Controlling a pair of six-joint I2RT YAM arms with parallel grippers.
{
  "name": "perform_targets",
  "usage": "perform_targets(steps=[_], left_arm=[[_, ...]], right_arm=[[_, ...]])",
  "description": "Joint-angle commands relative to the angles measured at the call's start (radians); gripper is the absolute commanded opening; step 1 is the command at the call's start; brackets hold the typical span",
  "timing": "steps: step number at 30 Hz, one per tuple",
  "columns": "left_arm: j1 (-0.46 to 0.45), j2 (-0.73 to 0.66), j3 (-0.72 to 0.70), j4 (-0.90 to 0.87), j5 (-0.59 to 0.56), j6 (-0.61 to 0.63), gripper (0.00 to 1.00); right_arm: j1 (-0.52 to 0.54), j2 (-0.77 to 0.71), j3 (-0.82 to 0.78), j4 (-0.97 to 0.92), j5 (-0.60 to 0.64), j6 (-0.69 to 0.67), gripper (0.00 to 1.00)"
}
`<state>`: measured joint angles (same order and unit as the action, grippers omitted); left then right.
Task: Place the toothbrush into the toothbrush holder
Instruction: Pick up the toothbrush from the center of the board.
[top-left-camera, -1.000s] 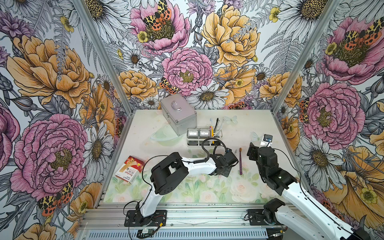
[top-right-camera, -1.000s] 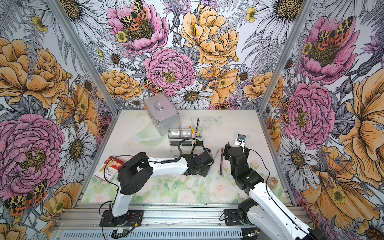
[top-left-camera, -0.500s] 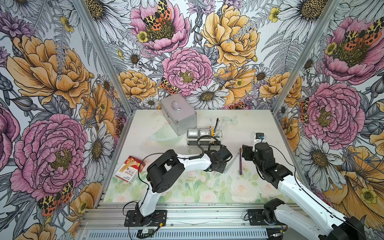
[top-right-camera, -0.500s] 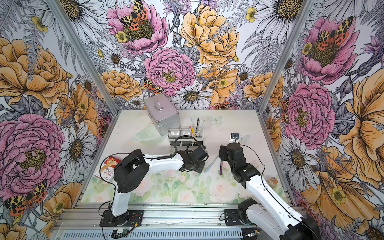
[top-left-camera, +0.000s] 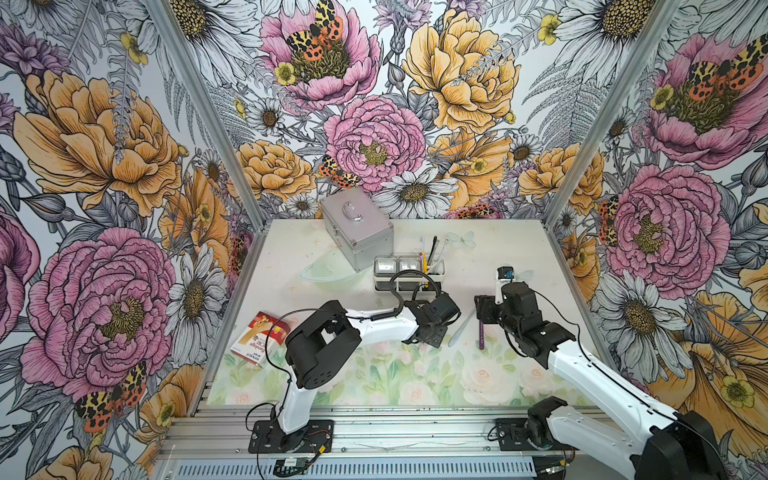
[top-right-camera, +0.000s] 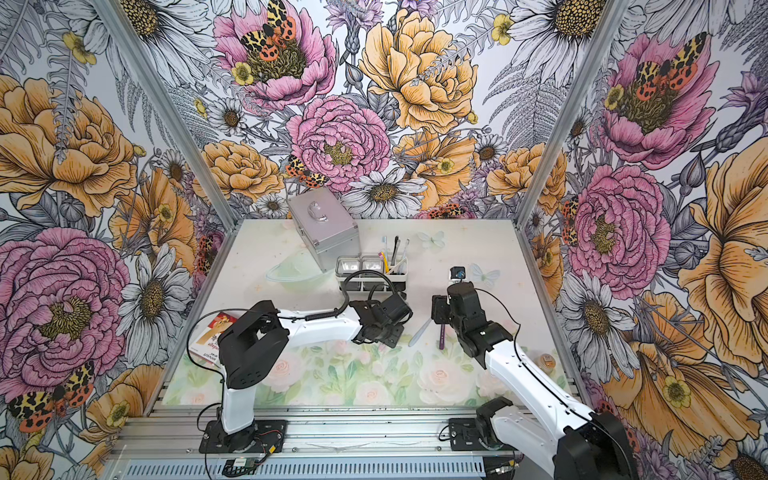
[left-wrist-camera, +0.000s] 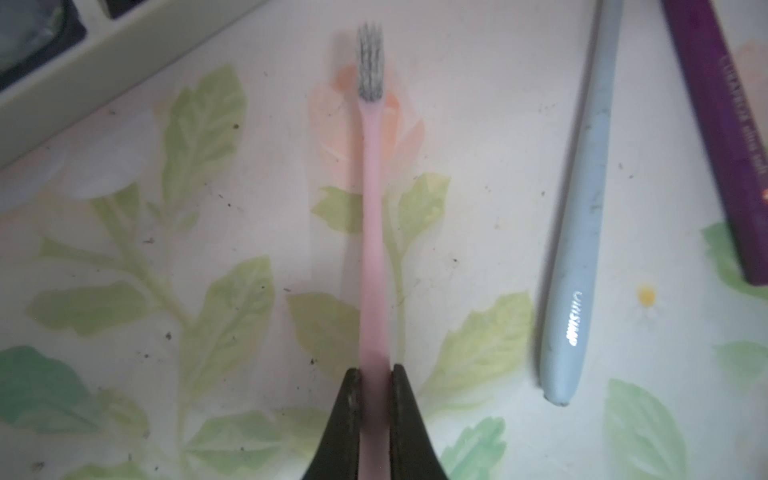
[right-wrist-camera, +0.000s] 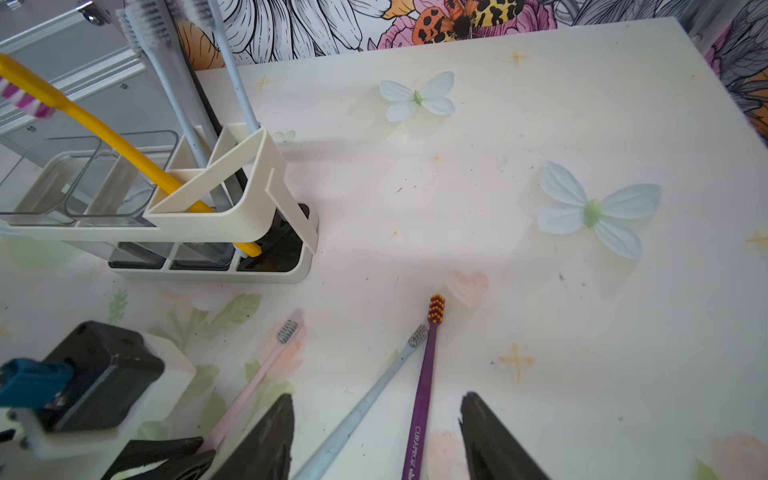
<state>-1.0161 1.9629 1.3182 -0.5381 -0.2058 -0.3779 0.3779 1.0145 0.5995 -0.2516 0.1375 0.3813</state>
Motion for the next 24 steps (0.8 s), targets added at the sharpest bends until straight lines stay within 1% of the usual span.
perform_targets(steps=[1,8,11,14,16,18,20,24], left_arm=[[0.008,-0.061,-0.005,-0.005,-0.037,0.029,0.0],[0.009,-0.113,-0.011,-0.005,-0.053,0.036,0.0],[0.01,-0.133,-0.014,-0.006,-0.057,0.036,0.0],[0.01,-0.187,-0.021,-0.005,-0.062,0.036,0.0],[0.01,-0.206,-0.025,-0.006,-0.072,0.036,0.0],[0.01,-0.228,-0.033,-0.005,-0.083,0.036,0.0],[0.01,-0.246,-0.039,-0.006,-0.089,0.034,0.0],[0.008,-0.277,-0.049,-0.004,-0.092,0.028,0.0]], right_arm=[[-0.01,0.021,0.034,0.006,-0.038,0.02,0.64],[-0.011,0.047,0.037,0.029,-0.098,0.027,0.63],[-0.012,0.052,0.05,0.04,-0.155,0.026,0.49],[-0.012,0.077,0.072,0.059,-0.247,0.037,0.39],[-0.015,0.092,0.08,0.082,-0.29,0.054,0.39],[-0.018,0.102,0.083,0.114,-0.331,0.078,0.47],[-0.02,0.11,0.084,0.145,-0.369,0.102,0.49],[-0.028,0.133,0.079,0.239,-0.462,0.172,0.51]])
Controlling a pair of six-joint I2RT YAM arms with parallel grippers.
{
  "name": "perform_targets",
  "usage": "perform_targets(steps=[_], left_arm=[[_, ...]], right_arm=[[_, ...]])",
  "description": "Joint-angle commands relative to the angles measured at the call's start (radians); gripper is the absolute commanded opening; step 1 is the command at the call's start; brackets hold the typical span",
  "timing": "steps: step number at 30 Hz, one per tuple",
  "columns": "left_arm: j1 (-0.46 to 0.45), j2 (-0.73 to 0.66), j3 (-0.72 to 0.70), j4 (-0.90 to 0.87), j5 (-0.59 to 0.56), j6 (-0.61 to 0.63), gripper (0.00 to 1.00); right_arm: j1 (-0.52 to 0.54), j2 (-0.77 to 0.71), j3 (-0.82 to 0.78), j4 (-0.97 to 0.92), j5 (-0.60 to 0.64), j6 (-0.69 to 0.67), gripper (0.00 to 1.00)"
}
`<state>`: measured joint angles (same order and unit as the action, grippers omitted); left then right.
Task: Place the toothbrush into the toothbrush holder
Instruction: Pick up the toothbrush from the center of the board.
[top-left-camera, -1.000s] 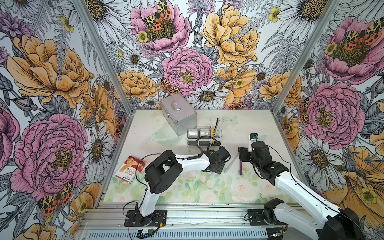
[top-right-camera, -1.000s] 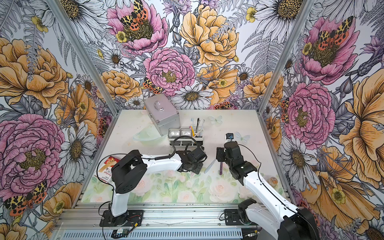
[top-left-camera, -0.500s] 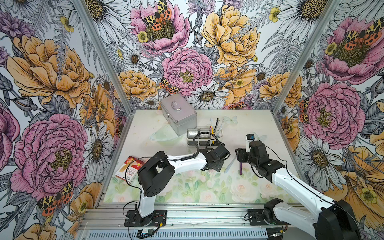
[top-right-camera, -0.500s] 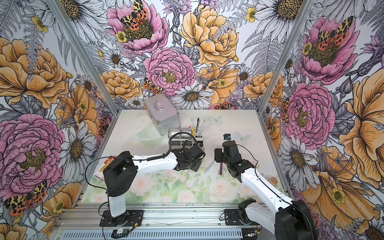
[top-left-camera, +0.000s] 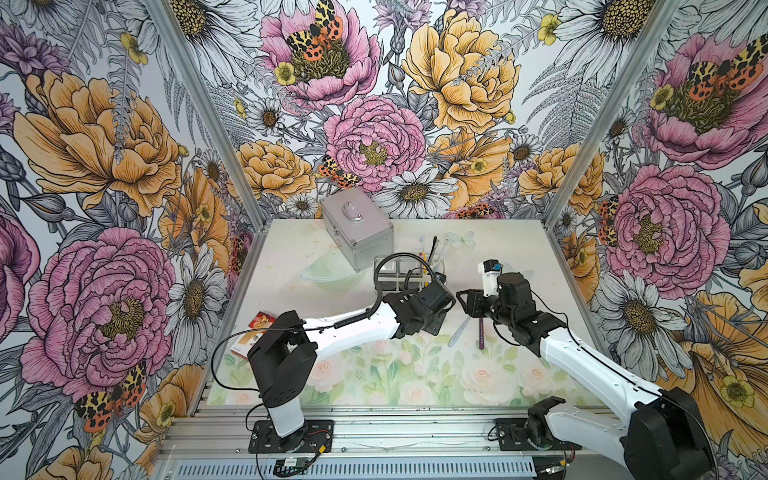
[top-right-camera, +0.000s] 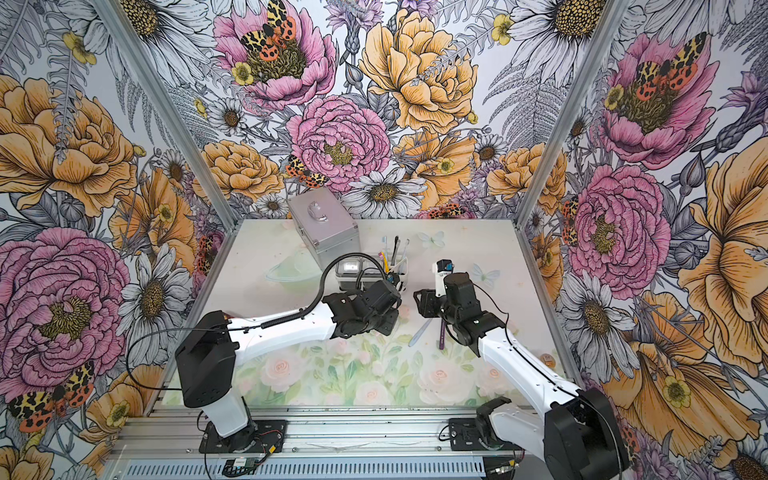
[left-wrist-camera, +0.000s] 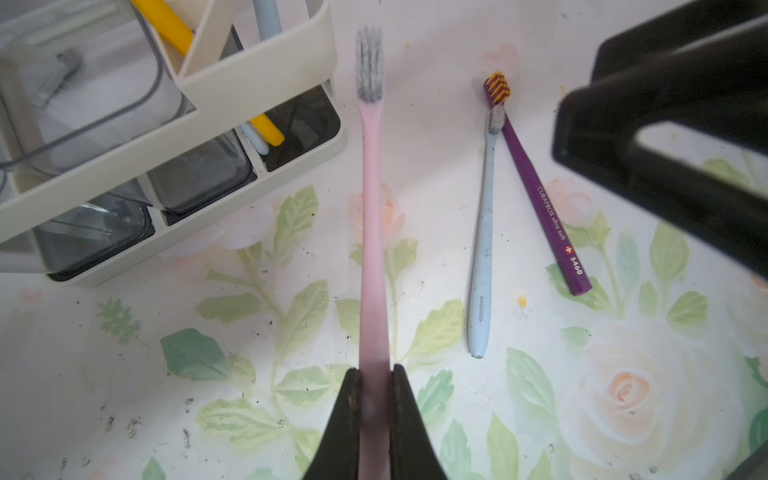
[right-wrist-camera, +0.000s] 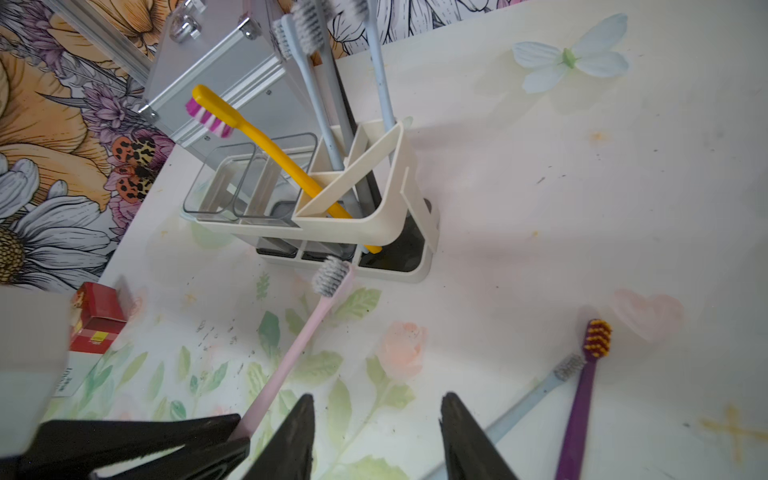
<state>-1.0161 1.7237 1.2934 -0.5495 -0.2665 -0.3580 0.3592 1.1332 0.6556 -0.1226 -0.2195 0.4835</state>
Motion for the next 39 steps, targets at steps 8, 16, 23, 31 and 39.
perform_targets(steps=[8,16,23,31,39], left_arm=[[-0.018,-0.064,-0.029,0.01,-0.067,0.041,0.0],[-0.036,-0.061,0.001,0.01,-0.082,0.052,0.0],[-0.045,-0.081,0.009,0.009,-0.1,0.059,0.0],[-0.048,-0.105,0.007,0.009,-0.125,0.057,0.0],[-0.064,-0.092,0.031,0.01,-0.105,0.063,0.0]], right_arm=[[-0.016,0.072,0.032,0.214,-0.185,0.136,0.49],[-0.016,0.124,0.038,0.277,-0.228,0.179,0.47],[-0.016,0.142,0.058,0.252,-0.228,0.179,0.46],[-0.017,0.17,0.078,0.213,-0.223,0.168,0.46],[-0.016,0.164,0.076,0.232,-0.22,0.167,0.45]])
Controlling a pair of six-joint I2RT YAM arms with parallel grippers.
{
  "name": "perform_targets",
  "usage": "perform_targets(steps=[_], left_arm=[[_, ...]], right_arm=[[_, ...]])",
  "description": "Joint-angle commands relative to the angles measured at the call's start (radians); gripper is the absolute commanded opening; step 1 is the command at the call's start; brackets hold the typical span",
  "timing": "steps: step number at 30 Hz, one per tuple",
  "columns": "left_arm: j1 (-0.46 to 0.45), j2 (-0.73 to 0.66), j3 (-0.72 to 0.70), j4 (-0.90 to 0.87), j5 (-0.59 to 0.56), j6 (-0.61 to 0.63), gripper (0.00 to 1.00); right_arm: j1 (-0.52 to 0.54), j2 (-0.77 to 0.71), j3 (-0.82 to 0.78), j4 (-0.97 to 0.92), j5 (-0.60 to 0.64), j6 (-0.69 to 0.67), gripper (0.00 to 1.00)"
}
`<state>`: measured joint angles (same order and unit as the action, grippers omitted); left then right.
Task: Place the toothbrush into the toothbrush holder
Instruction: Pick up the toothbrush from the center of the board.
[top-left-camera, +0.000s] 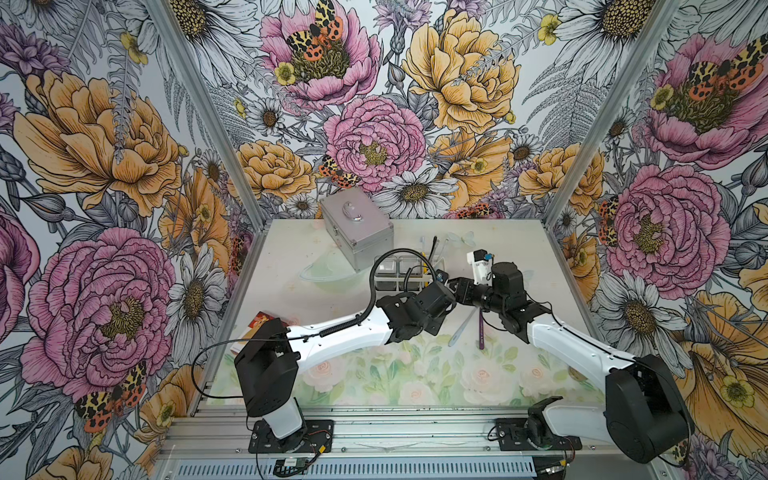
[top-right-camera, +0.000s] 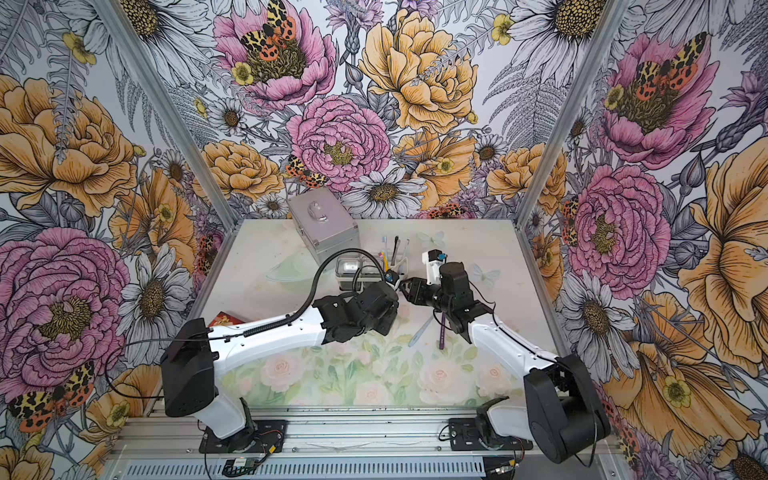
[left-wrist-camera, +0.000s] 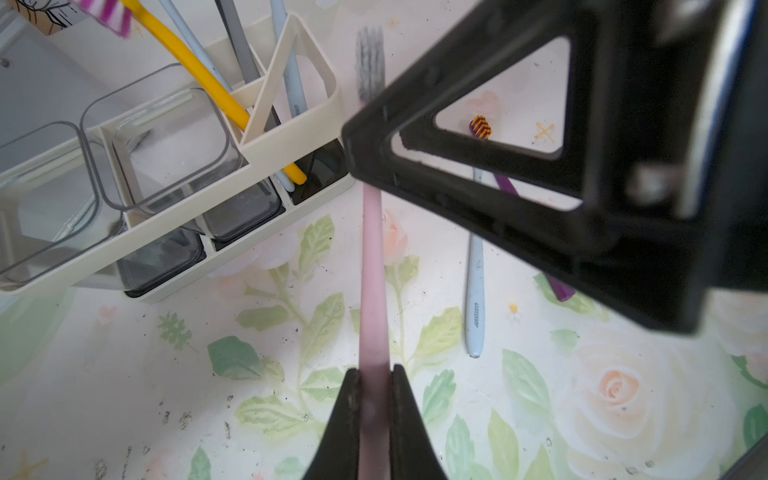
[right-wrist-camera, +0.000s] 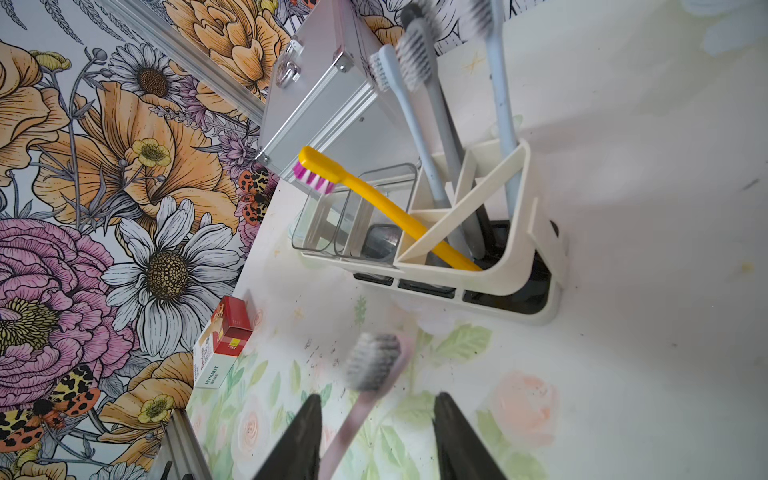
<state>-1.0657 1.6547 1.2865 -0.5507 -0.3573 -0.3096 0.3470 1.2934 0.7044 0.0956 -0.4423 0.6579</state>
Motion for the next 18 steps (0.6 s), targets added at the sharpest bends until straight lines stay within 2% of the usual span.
perform_targets(steps=[1,6,9,13,16,18], left_arm=[[-0.02,-0.016,0.042,0.011,-0.012,0.017,0.0],[-0.033,0.004,0.063,0.012,-0.013,0.017,0.0],[-0.044,0.01,0.08,0.014,-0.012,0.021,0.0],[-0.051,0.014,0.09,0.012,-0.018,0.029,0.0],[-0.048,0.013,0.087,0.012,-0.029,0.03,0.0],[-0.047,0.012,0.085,0.012,-0.034,0.03,0.0]], right_arm=[[-0.005,0.004,0.029,0.019,0.002,-0.005,0.45],[-0.003,0.039,0.058,0.022,-0.022,0.005,0.44],[-0.003,0.056,0.062,0.036,-0.028,0.022,0.38],[-0.004,0.063,0.06,0.05,-0.022,0.031,0.24],[-0.006,0.066,0.06,0.051,-0.019,0.036,0.0],[-0.005,0.067,0.059,0.052,-0.017,0.041,0.0]])
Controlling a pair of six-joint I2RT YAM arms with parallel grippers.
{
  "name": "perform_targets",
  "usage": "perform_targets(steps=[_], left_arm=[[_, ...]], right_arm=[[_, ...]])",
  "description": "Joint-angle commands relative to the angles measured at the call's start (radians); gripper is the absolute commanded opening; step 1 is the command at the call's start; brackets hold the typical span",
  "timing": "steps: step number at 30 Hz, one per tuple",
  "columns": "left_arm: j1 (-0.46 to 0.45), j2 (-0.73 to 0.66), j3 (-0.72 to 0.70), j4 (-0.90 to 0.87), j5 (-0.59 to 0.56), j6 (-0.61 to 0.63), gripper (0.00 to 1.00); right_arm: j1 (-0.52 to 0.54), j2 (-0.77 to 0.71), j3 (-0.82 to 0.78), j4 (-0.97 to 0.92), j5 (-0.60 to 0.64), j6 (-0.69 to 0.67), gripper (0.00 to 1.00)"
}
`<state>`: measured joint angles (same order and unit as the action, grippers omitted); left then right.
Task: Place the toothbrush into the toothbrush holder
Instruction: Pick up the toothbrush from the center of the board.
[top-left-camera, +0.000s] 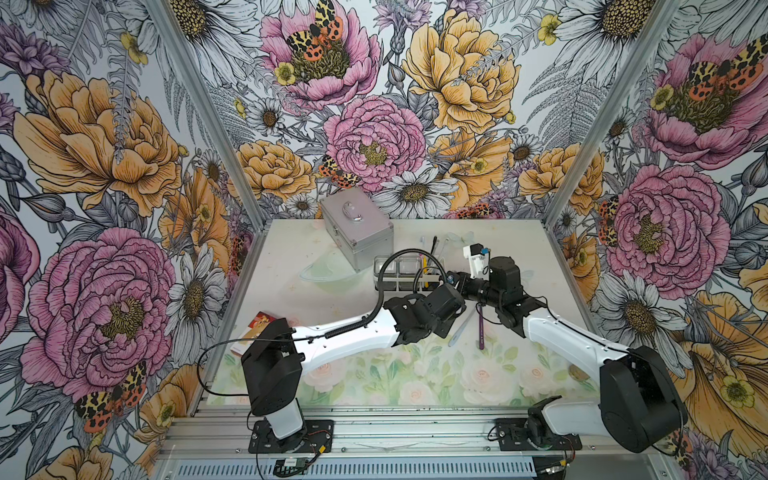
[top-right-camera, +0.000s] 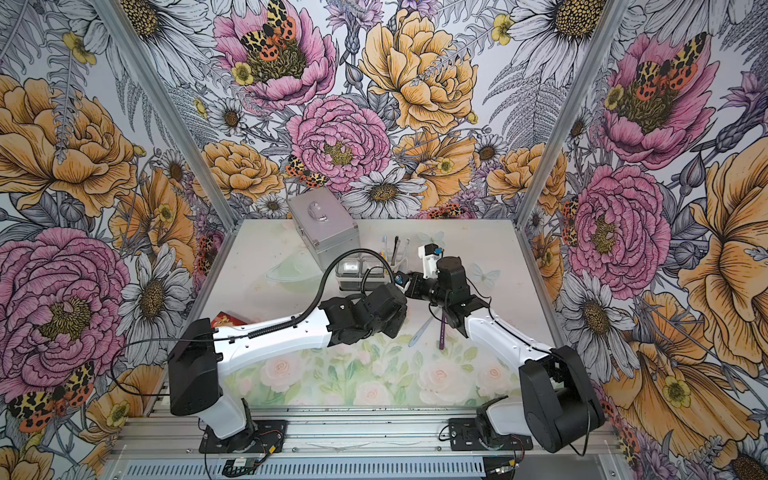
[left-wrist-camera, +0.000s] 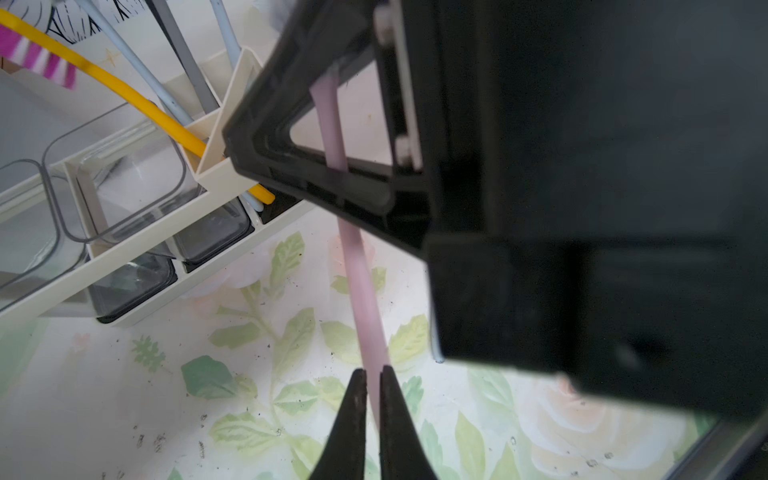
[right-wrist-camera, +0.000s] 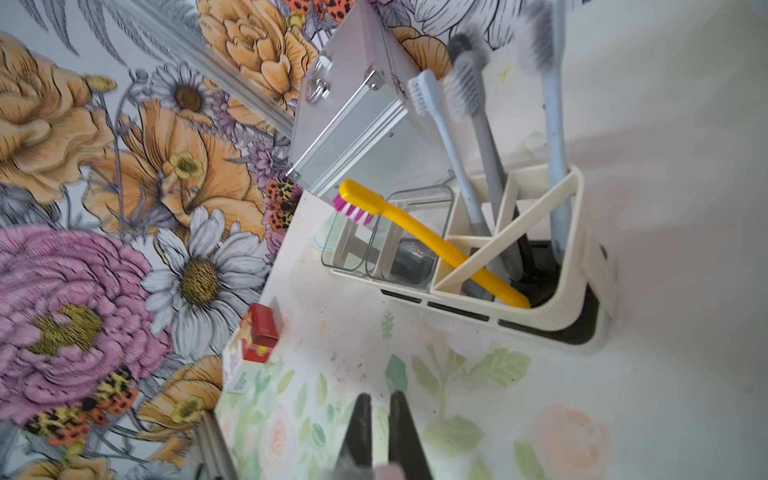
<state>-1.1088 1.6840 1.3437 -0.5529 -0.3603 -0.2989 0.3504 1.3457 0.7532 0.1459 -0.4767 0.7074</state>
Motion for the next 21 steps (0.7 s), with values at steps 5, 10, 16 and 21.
perform_targets(steps=[5,10,16,21], left_arm=[[-0.002,-0.024,0.018,0.014,-0.034,0.018,0.0],[-0.002,-0.039,0.009,0.014,-0.043,0.012,0.0],[0.002,-0.083,-0.032,0.013,-0.088,-0.005,0.01],[0.006,-0.145,-0.142,0.072,-0.145,0.016,0.3]], right_arm=[[-0.012,0.013,0.006,0.006,0.021,-0.001,0.0],[-0.013,-0.006,-0.002,0.005,0.027,0.003,0.0],[-0.015,-0.061,-0.012,-0.028,0.095,-0.034,0.0],[-0.015,-0.094,0.025,-0.086,0.146,-0.118,0.0]])
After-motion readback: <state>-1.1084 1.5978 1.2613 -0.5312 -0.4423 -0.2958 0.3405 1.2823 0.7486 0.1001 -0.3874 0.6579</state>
